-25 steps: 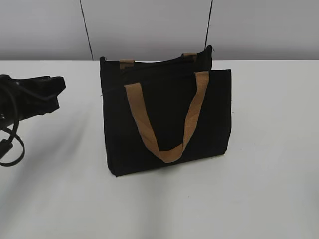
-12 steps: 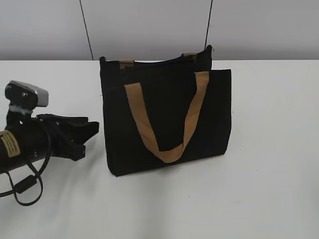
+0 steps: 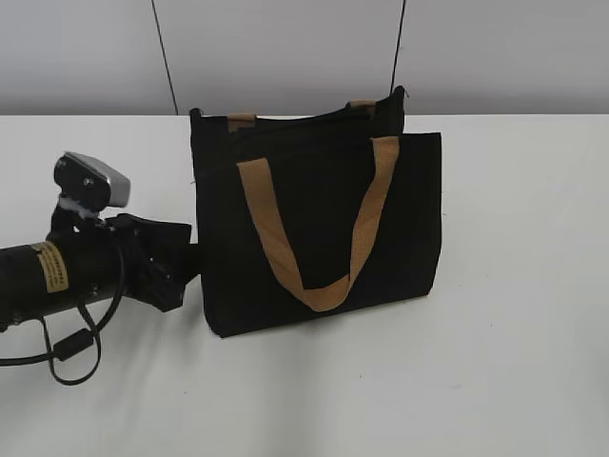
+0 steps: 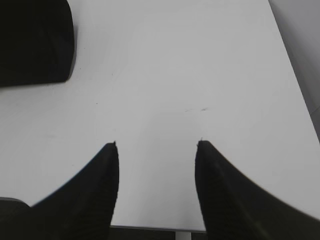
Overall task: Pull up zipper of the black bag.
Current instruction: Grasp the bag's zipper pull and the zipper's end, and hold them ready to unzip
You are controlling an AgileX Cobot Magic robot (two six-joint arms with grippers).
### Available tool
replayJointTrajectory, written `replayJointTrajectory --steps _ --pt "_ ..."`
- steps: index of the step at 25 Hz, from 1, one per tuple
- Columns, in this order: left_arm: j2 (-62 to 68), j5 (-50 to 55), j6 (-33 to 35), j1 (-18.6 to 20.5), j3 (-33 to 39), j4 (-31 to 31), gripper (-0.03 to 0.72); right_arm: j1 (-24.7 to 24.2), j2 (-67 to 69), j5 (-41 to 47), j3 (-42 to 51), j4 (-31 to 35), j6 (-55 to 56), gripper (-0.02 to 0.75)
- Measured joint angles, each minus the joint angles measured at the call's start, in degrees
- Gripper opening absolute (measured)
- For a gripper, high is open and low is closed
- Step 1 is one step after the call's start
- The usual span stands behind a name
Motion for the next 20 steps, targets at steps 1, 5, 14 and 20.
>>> replayJointTrajectory --steps 1,5,14,20 --pt "0.84 0.06 -0.02 0.0 -0.5 1.07 0.412 0.0 0.0 0.0 0.0 0.0 0.0 0.39" --pt "3.92 -0.94 -0.02 0.0 -2.02 3.76 0.391 0.0 0.0 0.0 0.0 0.0 0.0 0.39" --pt "5.78 -5.64 -0.02 0.0 -2.21 2.97 0.333 0.0 0.0 0.0 0.0 0.0 0.0 0.39" --pt "7.89 -8.58 -0.02 0.0 -3.09 2.82 0.299 0.0 0.0 0.0 0.0 0.0 0.0 0.39"
